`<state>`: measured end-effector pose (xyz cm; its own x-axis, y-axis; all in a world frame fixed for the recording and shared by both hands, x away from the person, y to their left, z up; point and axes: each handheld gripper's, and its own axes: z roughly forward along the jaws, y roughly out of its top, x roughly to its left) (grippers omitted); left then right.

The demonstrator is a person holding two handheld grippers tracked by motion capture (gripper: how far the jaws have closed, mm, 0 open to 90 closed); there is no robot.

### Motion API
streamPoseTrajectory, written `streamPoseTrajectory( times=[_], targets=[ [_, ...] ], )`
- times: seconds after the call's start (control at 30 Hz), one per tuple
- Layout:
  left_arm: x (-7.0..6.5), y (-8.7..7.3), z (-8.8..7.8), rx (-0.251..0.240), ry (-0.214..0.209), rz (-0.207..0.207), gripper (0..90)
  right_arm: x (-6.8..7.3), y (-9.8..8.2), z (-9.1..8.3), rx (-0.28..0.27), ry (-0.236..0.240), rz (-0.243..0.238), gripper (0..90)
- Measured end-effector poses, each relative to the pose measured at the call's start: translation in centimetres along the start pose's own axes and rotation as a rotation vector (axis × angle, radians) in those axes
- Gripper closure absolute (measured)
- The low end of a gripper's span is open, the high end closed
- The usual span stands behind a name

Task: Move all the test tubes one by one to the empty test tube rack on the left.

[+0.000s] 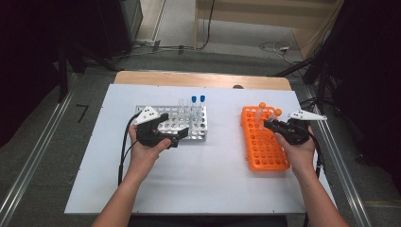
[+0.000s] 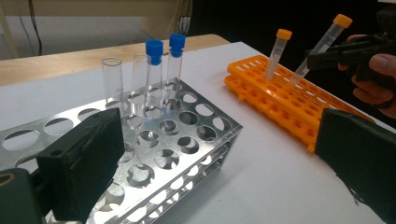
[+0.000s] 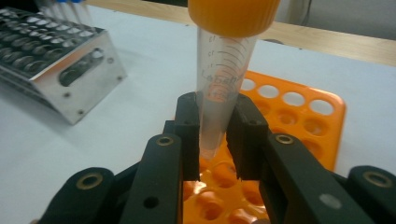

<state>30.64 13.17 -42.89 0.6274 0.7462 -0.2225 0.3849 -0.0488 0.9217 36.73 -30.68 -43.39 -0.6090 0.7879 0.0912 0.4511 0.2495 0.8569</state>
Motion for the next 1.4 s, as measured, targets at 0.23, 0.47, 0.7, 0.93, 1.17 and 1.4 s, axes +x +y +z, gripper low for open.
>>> streamPoseTrajectory(
  times=[0.23,0.47,0.7,0.93,1.17,1.4],
  targets=[
    [-0.8,0.2,0.1,-0.002,-0.025,0.013,1.6,1.9,0.4,-0.5,-0.01,0.071,-0.013,72.7],
    [-1.7,0.4,0.4,-0.002,-0.051,0.024,1.7,4.1,0.7,-0.1,-0.001,0.146,-0.04,72.7],
    [-2.8,0.5,1.0,0.008,-0.086,0.043,3.3,6.5,0.7,0.8,0.019,0.221,-0.073,72.7],
    [-4.0,0.5,1.5,0.01,-0.125,0.058,5.0,9.1,0.8,1.3,0.038,0.287,-0.118,72.7],
    [-5.1,0.5,1.9,0.013,-0.186,0.075,11.4,11.4,0.8,1.9,0.058,0.341,-0.156,72.8],
    [-6.3,0.3,2.5,0.02,-0.266,0.102,24.2,13.3,0.6,2.5,0.083,0.384,-0.181,72.7]
  ],
)
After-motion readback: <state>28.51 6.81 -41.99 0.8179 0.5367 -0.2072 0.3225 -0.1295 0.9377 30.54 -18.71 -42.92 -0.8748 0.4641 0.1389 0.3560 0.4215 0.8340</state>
